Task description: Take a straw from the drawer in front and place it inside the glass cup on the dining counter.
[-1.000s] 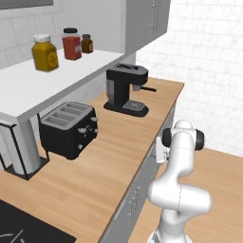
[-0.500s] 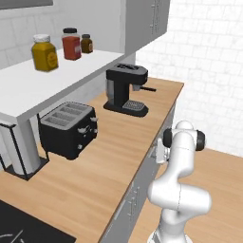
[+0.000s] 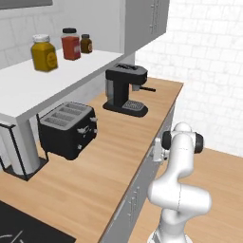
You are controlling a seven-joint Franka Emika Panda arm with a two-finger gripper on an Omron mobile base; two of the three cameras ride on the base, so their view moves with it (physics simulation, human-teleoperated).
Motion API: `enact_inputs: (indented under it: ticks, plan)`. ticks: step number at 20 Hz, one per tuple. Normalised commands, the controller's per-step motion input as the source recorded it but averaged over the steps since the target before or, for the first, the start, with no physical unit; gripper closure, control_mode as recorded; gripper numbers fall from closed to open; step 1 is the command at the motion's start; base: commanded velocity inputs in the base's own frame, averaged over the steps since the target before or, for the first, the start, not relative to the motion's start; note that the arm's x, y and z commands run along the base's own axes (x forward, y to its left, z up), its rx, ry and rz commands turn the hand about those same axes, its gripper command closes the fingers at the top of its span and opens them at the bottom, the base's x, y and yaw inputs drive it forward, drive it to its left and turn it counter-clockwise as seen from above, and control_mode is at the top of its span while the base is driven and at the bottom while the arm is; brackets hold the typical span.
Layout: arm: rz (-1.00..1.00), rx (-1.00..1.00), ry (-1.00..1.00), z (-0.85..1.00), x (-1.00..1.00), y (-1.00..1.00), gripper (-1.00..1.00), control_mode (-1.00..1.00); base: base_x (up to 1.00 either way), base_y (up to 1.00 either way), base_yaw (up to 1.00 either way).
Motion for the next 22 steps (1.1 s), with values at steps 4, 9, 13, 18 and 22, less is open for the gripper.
enact_inputs:
  ticks: [4,9,13,18,22]
  plan:
    - [0.07,0.0,-0.08,0.0,-0.08,0.49,-1.0,-1.0,0.0,0.0,0.0]
    - [0.08,0.0,-0.13,0.0,-0.2,0.51,-1.0,-1.0,0.0,0.0,0.0]
    - [0.06,0.0,-0.06,-0.06,-0.11,0.68,1.0,-1.0,0.0,0.0,0.0]
    - [0.01,0.0,-0.04,-0.02,0.0,0.56,1.0,-1.0,0.0,0.0,0.0]
    - [0.0,0.0,-0.17,0.0,-0.15,0.22,1.0,-1.0,0.0,0.0,0.0]
